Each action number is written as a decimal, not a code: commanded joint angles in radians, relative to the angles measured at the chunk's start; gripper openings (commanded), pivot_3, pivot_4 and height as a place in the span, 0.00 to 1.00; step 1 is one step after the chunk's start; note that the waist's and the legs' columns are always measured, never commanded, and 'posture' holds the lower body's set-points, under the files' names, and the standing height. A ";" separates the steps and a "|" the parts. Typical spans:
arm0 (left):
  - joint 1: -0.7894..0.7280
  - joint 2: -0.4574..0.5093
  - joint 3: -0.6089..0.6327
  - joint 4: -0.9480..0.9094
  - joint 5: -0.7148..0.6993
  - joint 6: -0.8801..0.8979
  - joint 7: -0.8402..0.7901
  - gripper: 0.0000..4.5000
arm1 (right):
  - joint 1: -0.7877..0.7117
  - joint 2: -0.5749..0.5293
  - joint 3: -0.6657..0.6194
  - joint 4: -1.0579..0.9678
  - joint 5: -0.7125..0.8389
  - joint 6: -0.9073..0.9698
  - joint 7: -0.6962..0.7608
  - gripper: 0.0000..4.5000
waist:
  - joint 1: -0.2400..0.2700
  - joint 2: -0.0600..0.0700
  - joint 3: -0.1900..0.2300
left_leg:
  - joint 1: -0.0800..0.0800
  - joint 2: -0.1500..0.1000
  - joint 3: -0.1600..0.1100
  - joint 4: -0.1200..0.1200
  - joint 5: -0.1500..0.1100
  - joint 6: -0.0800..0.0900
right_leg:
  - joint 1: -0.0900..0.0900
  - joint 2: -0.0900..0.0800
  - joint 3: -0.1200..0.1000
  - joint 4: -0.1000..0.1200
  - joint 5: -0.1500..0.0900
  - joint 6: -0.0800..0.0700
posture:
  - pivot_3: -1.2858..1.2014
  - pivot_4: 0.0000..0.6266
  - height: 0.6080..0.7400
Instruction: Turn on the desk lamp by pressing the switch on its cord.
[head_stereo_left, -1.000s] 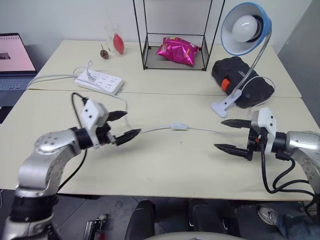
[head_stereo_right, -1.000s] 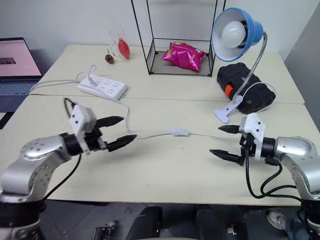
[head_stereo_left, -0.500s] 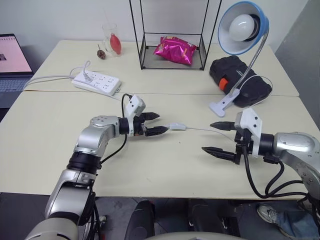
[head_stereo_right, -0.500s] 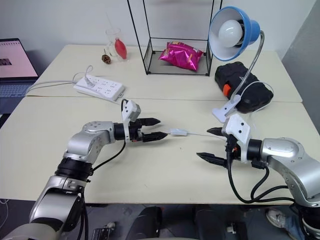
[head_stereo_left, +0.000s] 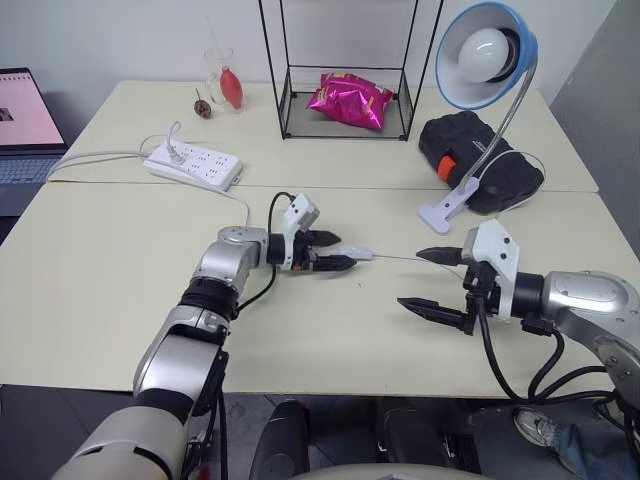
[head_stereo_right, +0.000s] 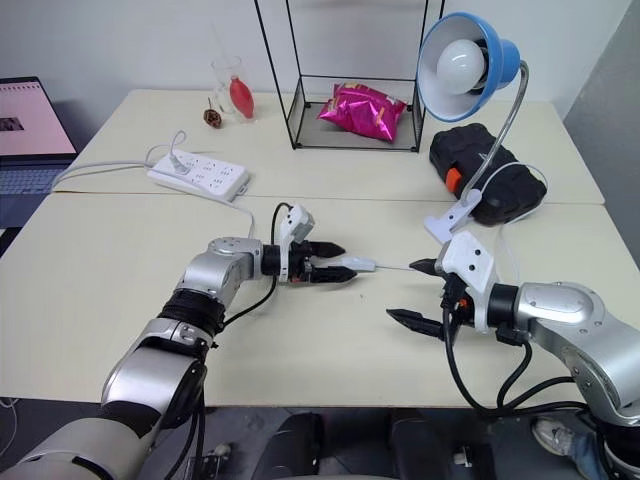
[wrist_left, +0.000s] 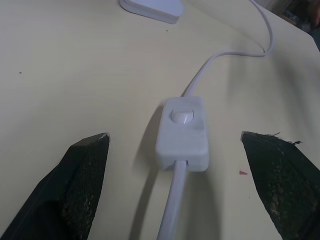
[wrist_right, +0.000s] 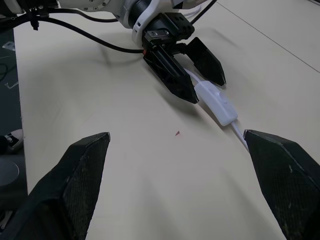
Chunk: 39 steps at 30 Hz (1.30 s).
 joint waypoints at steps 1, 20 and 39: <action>-0.026 -0.007 0.003 0.010 0.016 0.000 -0.040 0.97 | -0.005 -0.012 -0.030 -0.038 0.019 0.006 -0.012 1.00 | 0.000 0.000 0.000 | 0.000 0.000 0.000 0.000 0.000 0.000 | 0.000 0.000 0.000 0.000 0.000 0.000 | 0.52 0.24 1.00; 0.017 -0.038 0.004 -0.026 0.085 -0.085 -0.022 0.24 | -0.016 -0.004 -0.012 -0.034 0.015 0.003 -0.030 1.00 | 0.001 0.000 0.000 | 0.000 0.000 0.000 0.000 0.000 0.000 | 0.000 0.000 0.000 0.000 0.000 0.000 | 0.52 0.24 1.00; 0.330 -0.028 0.047 -0.571 0.088 -0.326 0.226 0.24 | 0.183 0.503 -0.020 -0.010 0.295 0.118 -0.461 1.00 | 0.001 -0.001 -0.001 | 0.001 0.001 -0.001 0.000 0.000 0.000 | 0.000 0.000 0.000 0.001 0.000 0.000 | 0.52 0.24 1.00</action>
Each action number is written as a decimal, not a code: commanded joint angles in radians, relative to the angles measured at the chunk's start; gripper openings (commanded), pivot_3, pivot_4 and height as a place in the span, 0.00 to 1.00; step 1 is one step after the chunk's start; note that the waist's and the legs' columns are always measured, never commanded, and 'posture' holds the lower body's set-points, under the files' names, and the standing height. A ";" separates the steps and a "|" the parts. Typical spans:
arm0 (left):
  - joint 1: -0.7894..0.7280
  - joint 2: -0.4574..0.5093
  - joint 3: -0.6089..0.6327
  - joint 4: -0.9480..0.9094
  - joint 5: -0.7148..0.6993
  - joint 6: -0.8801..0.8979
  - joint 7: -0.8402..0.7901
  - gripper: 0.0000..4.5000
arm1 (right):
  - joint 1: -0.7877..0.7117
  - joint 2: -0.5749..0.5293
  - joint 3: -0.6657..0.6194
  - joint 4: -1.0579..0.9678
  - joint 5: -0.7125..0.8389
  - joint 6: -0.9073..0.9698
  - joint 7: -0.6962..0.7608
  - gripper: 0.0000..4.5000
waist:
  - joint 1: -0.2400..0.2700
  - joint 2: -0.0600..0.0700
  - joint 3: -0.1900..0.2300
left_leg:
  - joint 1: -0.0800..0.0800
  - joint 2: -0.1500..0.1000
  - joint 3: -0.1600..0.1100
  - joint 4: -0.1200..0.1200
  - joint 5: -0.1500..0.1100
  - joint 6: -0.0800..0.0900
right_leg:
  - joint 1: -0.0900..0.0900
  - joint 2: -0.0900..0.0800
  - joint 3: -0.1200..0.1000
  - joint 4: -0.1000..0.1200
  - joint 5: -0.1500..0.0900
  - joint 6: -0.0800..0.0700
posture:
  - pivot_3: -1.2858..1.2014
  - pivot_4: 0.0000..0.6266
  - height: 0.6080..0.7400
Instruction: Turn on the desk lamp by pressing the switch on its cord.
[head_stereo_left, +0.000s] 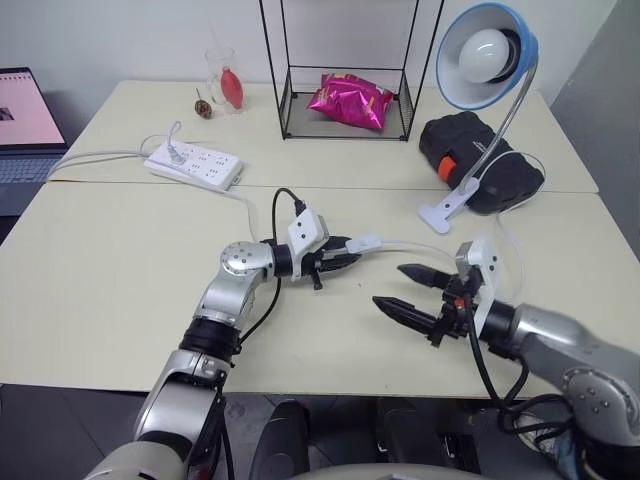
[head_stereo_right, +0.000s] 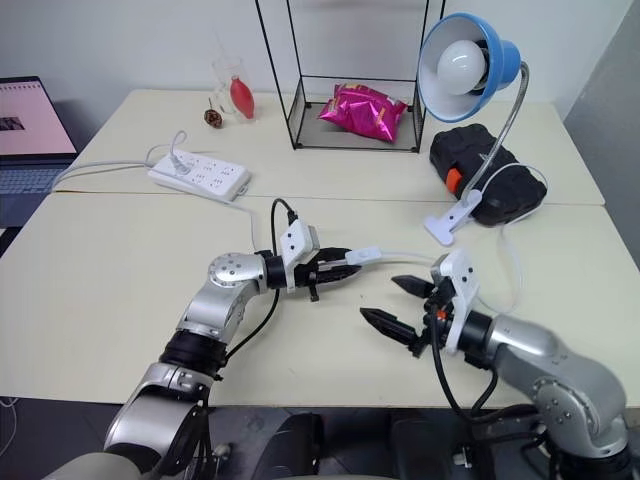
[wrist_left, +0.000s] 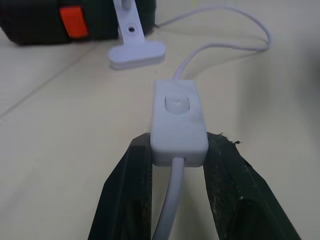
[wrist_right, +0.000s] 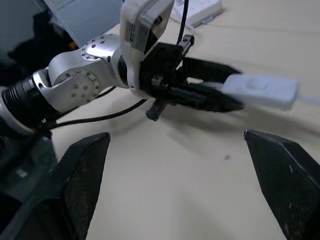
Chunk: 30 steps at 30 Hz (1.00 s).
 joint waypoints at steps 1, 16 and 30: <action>0.041 -0.007 0.023 -0.137 -0.024 0.009 0.061 0.24 | 0.007 0.150 0.014 0.046 0.061 0.002 -0.154 1.00 | -0.001 0.000 0.000 | 0.000 0.000 0.000 0.000 0.000 0.000 | 0.000 0.000 0.000 0.000 0.000 0.000 | 0.52 0.24 1.00; 0.112 -0.037 0.014 -0.294 -0.050 0.127 0.163 0.24 | -0.183 0.515 -0.090 0.312 0.273 -0.104 -0.443 1.00 | -0.003 0.001 0.000 | 0.000 0.000 0.001 -0.001 0.000 0.000 | -0.001 0.001 0.000 -0.001 0.001 0.000 | 0.52 0.24 1.00; 0.096 -0.040 0.022 -0.292 -0.075 0.152 0.188 0.24 | -0.200 0.536 -0.070 0.397 0.305 -0.171 -0.465 1.00 | -0.005 0.001 0.000 | 0.000 0.001 0.001 -0.001 0.000 0.000 | -0.001 0.002 0.001 -0.001 0.001 0.000 | 0.52 0.24 1.00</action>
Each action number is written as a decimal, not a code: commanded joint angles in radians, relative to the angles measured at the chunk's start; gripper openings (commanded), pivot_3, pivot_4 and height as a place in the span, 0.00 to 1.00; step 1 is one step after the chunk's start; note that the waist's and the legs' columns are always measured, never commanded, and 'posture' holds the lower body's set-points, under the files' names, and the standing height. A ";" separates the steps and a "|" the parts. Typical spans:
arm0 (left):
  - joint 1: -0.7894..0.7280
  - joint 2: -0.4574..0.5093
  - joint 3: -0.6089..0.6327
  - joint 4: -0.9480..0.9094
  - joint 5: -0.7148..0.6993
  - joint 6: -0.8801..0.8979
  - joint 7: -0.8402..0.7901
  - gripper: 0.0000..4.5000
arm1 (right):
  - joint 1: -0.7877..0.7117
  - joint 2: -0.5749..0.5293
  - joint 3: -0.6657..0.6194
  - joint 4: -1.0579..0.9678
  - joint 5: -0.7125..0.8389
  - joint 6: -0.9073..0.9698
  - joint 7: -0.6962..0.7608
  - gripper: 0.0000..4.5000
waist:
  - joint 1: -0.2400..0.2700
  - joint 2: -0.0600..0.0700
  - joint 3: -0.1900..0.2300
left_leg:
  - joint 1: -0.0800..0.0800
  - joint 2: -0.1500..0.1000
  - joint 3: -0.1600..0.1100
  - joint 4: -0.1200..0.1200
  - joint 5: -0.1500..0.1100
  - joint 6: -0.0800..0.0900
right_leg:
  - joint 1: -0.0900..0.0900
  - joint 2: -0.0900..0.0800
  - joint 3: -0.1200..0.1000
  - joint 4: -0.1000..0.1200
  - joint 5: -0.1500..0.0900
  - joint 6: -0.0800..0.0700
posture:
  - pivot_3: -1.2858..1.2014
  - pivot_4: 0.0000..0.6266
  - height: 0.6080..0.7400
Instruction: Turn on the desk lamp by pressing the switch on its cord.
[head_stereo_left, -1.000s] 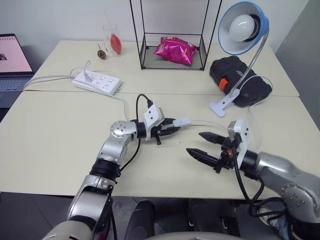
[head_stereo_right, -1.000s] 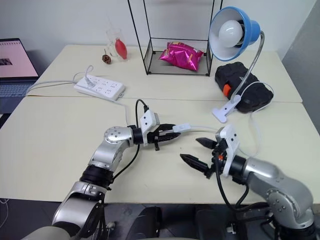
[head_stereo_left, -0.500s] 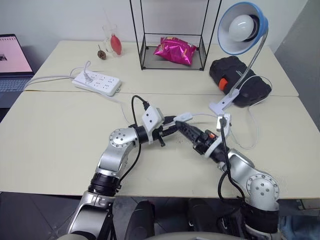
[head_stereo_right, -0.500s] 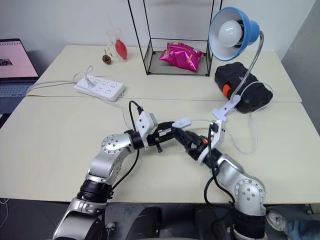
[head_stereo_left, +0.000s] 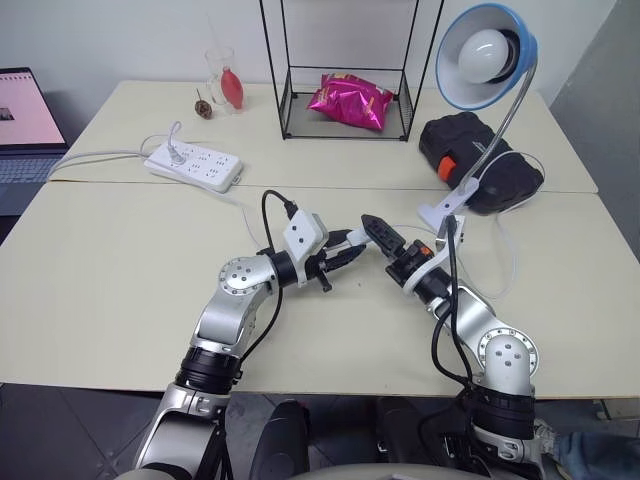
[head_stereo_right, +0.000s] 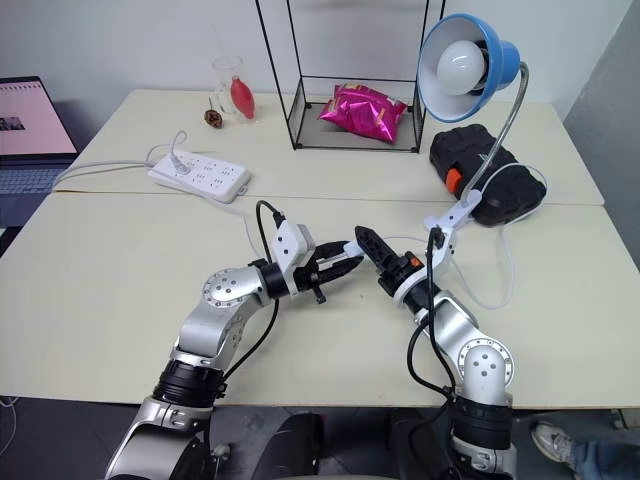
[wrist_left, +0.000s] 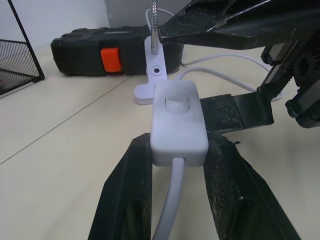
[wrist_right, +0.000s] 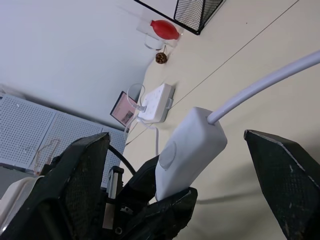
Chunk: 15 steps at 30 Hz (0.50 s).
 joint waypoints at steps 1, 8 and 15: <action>-0.021 -0.009 0.011 -0.043 -0.034 0.016 0.009 0.24 | 0.003 0.034 0.017 -0.021 0.045 -0.014 0.001 1.00 | 0.000 0.000 0.000 | 0.000 0.000 0.000 0.000 0.000 0.000 | 0.000 0.000 0.000 0.000 0.000 0.000 | 0.52 0.24 1.00; -0.026 -0.014 0.012 -0.061 -0.061 0.061 0.011 0.24 | 0.005 0.025 0.037 -0.016 0.052 -0.010 0.008 1.00 | -0.001 0.000 0.000 | 0.000 0.000 0.000 0.000 0.000 0.000 | 0.000 0.000 0.000 0.000 0.000 0.000 | 0.52 0.24 1.00; -0.030 -0.012 0.018 -0.078 -0.090 0.104 0.023 0.24 | -0.002 0.025 0.053 -0.004 0.049 -0.024 0.005 1.00 | -0.002 0.000 0.000 | 0.000 0.000 0.000 0.000 0.000 0.000 | 0.000 0.000 0.000 0.000 0.000 0.000 | 0.52 0.24 1.00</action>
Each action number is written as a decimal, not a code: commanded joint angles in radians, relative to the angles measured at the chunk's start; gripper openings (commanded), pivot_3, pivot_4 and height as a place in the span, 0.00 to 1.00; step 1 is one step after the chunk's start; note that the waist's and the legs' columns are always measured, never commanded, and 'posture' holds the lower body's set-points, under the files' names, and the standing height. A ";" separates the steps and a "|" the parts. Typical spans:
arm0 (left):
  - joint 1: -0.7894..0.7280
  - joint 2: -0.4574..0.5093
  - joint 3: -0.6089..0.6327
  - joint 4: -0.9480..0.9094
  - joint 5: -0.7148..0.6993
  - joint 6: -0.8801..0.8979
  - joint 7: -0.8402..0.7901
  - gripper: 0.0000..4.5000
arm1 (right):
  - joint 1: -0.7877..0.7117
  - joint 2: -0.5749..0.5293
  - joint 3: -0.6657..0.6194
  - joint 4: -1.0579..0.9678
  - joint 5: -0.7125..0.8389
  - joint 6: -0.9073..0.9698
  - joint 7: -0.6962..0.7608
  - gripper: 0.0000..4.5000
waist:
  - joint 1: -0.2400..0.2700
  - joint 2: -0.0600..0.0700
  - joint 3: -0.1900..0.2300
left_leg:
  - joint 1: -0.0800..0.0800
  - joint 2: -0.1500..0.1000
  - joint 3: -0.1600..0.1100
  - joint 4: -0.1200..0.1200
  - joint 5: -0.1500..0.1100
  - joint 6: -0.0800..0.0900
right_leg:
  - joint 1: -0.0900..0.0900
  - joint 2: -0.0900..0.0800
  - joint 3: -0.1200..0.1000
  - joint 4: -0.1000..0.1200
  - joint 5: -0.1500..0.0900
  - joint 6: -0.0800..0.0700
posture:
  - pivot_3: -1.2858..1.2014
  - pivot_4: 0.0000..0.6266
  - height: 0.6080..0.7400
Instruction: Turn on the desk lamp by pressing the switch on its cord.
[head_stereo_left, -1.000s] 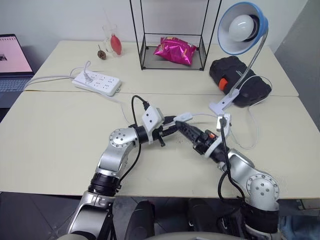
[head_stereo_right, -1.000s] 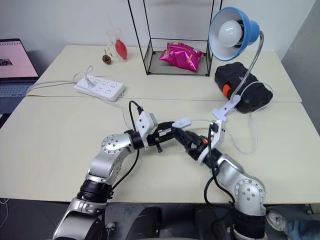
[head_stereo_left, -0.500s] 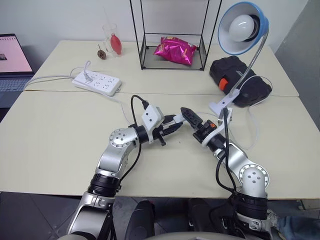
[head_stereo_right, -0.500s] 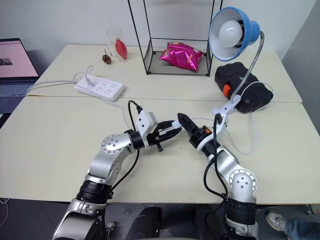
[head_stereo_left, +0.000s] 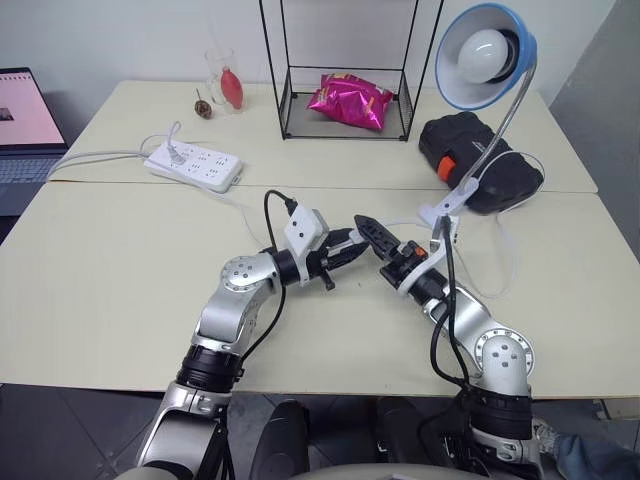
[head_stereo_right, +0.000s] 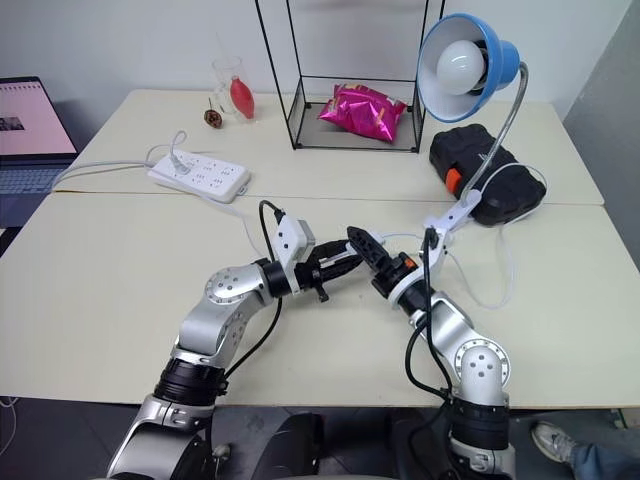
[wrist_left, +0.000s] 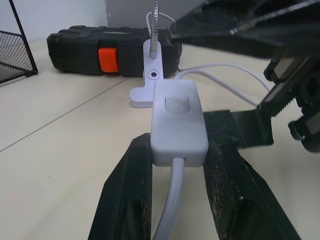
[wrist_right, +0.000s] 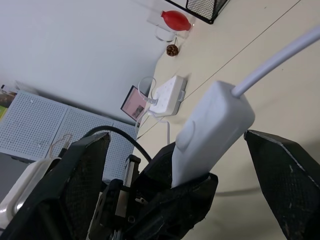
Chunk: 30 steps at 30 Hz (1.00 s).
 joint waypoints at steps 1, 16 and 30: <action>-0.016 -0.004 0.015 -0.052 -0.030 0.011 0.010 0.24 | -0.009 0.027 0.012 -0.004 0.017 -0.023 0.005 1.00 | -0.001 0.000 0.000 | 0.000 0.000 0.000 0.000 0.000 0.000 | 0.000 0.000 0.000 0.000 0.000 0.000 | 0.52 0.24 1.00; -0.004 -0.002 0.006 -0.054 -0.029 0.010 0.017 0.24 | -0.018 0.035 0.005 0.021 0.038 -0.071 -0.004 0.92 | -0.003 0.000 0.000 | 0.000 0.000 0.000 -0.001 0.000 0.000 | 0.000 0.000 0.000 -0.001 0.000 0.000 | 0.52 0.24 1.00; -0.009 -0.005 0.006 -0.051 -0.030 0.008 0.017 0.24 | -0.013 0.029 0.027 0.024 0.041 -0.064 -0.015 0.25 | -0.003 0.000 0.000 | 0.000 0.000 0.000 -0.002 0.000 0.000 | -0.001 0.000 0.000 -0.001 0.000 -0.001 | 0.52 0.24 1.00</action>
